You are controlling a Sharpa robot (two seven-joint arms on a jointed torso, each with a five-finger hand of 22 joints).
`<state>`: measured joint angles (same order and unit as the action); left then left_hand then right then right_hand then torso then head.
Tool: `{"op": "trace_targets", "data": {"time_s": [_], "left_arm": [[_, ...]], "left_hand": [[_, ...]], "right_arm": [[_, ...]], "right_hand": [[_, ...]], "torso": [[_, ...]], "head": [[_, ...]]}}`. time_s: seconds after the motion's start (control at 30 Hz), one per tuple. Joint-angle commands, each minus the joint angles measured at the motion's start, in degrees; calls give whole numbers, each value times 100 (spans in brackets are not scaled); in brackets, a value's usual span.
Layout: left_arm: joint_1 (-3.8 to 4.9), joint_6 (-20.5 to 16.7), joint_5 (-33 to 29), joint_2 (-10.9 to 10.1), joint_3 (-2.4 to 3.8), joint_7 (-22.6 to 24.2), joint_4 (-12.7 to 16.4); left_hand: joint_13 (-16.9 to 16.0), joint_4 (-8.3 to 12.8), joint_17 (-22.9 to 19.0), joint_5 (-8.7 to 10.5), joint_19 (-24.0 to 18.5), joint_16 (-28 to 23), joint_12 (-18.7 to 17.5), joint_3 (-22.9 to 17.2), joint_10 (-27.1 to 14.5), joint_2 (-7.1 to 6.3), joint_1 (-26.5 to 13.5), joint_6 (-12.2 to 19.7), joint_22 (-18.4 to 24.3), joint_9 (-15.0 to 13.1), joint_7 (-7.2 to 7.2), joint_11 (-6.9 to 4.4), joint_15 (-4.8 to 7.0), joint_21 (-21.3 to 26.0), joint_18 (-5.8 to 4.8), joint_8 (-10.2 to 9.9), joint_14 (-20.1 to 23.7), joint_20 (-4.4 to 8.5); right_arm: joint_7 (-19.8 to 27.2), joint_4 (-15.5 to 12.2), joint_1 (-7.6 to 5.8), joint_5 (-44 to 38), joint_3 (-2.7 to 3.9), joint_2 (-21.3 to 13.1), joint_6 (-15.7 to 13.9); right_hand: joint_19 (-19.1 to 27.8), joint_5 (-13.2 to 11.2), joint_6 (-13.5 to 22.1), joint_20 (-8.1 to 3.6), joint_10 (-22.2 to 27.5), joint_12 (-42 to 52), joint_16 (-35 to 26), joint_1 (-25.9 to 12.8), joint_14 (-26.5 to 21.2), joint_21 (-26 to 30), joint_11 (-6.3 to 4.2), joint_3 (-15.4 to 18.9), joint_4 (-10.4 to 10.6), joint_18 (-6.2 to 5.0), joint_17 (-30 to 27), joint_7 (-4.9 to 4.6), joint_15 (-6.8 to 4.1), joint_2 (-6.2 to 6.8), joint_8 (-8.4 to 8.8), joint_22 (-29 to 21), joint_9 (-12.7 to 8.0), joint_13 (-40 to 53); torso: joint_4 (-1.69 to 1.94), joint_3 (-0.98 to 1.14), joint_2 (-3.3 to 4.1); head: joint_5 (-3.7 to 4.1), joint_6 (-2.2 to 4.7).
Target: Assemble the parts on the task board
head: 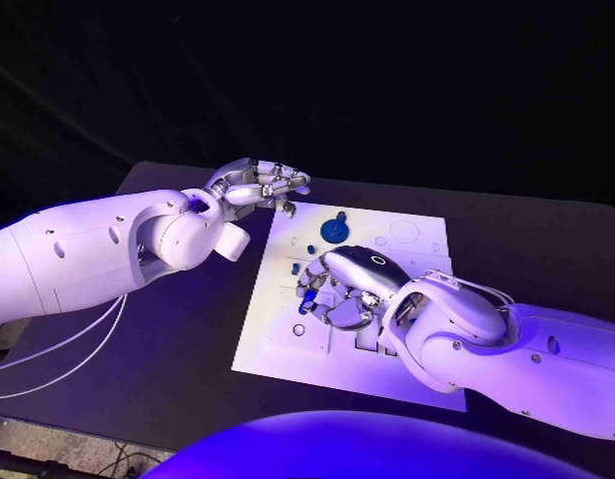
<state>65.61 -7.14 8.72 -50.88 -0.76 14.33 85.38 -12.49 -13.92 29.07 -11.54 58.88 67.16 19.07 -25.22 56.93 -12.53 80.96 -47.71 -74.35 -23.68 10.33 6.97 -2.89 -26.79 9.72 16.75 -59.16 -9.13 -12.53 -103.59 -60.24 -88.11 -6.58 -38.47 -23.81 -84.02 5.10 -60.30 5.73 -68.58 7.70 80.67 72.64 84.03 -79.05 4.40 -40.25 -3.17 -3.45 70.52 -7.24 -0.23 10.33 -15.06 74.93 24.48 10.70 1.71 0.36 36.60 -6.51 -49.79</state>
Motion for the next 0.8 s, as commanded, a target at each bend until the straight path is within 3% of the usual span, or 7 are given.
{"op": "trace_targets", "data": {"time_s": [0.03,0.27,0.5,0.67,0.8], "left_arm": [[3,145,11,22,5,60,8],[3,154,10,26,4,59,14],[4,159,5,17,4,57,22],[4,159,4,13,4,54,25],[4,149,3,9,4,47,29]], "left_hand": [[-9,5,-9,-28,56,-30,10,24,-51,-1,-52,51,6,-6,8,7,-22,20,55,39,0,2],[-9,5,-9,-28,56,-30,10,24,-51,0,-52,50,6,-7,7,7,-22,21,55,39,0,2],[-10,7,-9,-28,57,-31,13,23,-50,6,-54,51,7,-8,6,6,-21,25,56,44,0,2],[-10,7,-9,-28,57,-31,13,23,-50,6,-54,51,7,-8,6,6,-21,25,56,44,0,2],[-12,6,-9,-14,60,-30,17,26,-50,14,-67,54,8,-11,6,5,-21,32,57,51,-1,2]], "right_arm": [[158,114,58,109,-19,71,107],[206,355,174,110,-60,216,252],[212,594,271,12,-78,362,271],[232,654,310,-14,-82,441,296],[230,681,322,-20,-83,479,365]], "right_hand": [[-169,28,24,-42,-63,-15,11,-1,187,28,-60,-17,-7,111,4,-13,-42,-24,-11,1199,-3,8],[-173,32,29,-41,-60,-19,13,-1,188,18,-58,-19,-11,113,7,-15,-41,-24,-10,1201,-1,9],[-175,46,59,-38,-45,-36,13,2,189,10,-50,-24,-28,115,7,-25,-35,-20,-1,1203,6,11],[-171,58,64,-37,-45,-40,11,8,188,19,-49,-30,-37,112,3,-27,-33,-23,-2,1200,10,13],[-171,58,64,-37,-45,-40,11,8,188,19,-49,-30,-37,112,3,-27,-33,-23,-2,1200,10,13]], "torso": [[-11,-10,4],[-5,8,3],[-5,0,6],[9,5,11],[5,-8,8]], "head": [[-59,-16],[-92,-21],[-112,-21],[-124,-21],[-122,-21]]}}
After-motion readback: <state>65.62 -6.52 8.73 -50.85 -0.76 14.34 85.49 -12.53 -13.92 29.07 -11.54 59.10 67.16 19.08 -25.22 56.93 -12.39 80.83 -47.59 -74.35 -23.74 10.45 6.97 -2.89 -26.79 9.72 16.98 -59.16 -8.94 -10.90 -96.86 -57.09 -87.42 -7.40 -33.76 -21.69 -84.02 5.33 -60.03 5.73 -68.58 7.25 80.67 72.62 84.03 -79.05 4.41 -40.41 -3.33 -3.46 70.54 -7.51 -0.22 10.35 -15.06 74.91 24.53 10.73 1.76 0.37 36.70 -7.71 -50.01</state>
